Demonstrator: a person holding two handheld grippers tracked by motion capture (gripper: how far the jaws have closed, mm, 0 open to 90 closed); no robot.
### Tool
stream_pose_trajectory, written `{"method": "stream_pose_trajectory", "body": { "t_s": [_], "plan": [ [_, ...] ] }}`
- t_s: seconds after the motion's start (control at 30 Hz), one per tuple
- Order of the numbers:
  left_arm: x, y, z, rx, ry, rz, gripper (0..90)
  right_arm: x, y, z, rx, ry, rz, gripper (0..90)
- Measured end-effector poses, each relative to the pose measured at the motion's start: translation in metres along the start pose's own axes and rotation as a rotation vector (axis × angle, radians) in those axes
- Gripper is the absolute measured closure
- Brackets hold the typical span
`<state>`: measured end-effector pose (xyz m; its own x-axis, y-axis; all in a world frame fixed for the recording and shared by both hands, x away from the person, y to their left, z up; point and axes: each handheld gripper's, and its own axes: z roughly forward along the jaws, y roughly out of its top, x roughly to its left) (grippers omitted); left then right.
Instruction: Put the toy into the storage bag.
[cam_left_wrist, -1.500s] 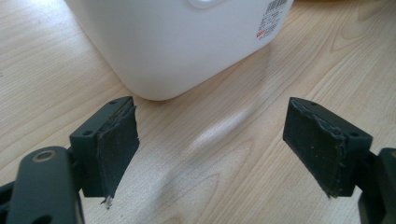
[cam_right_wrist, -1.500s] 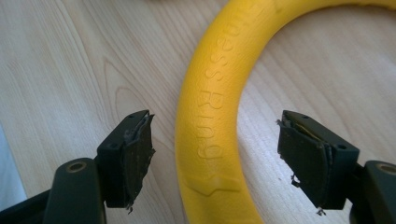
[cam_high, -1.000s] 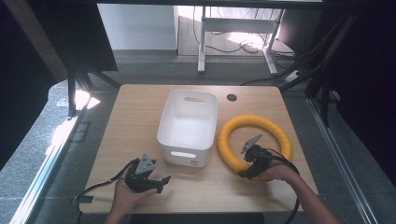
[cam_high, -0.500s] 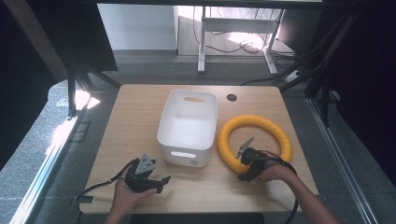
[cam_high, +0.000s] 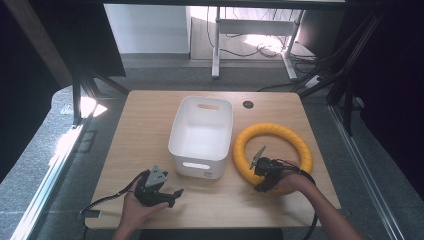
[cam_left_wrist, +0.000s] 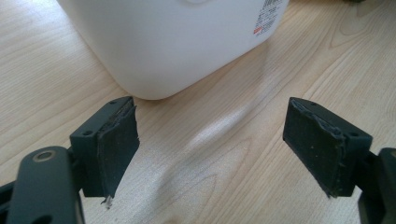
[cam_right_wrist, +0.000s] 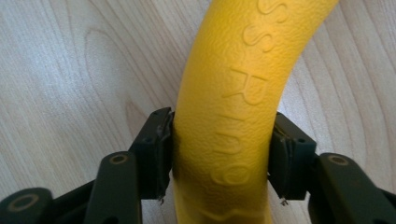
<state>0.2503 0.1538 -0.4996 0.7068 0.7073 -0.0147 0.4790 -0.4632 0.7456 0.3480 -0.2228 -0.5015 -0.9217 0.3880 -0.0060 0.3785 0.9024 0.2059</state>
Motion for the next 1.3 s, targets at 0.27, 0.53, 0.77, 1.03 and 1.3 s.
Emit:
{"method": "stream_pose_trajectory", "body": {
  "t_s": [0.27, 0.53, 0.77, 1.03, 1.3],
  "plan": [
    [0.0, 0.0, 0.001, 0.001, -0.002, 0.0, 18.2, 0.0, 0.006, 0.0, 0.046, 0.009, 0.01, 50.1],
    [0.0, 0.0, 0.001, 0.006, -0.003, 0.005, 18.2, -0.008, 0.003, -0.002, 0.02, 0.06, 0.029, 51.0],
    [0.0, -0.001, 0.003, 0.01, -0.005, 0.008, 18.3, -0.021, -0.004, -0.022, -0.103, 0.152, 0.086, 51.2],
    [0.0, 0.0, 0.003, 0.004, -0.009, 0.005, 18.3, -0.035, -0.011, -0.046, -0.25, 0.213, 0.15, 51.3],
    [0.0, 0.0, 0.003, 0.006, -0.011, 0.005, 18.3, -0.044, -0.018, -0.06, -0.332, 0.244, 0.18, 51.3]
  ]
}}
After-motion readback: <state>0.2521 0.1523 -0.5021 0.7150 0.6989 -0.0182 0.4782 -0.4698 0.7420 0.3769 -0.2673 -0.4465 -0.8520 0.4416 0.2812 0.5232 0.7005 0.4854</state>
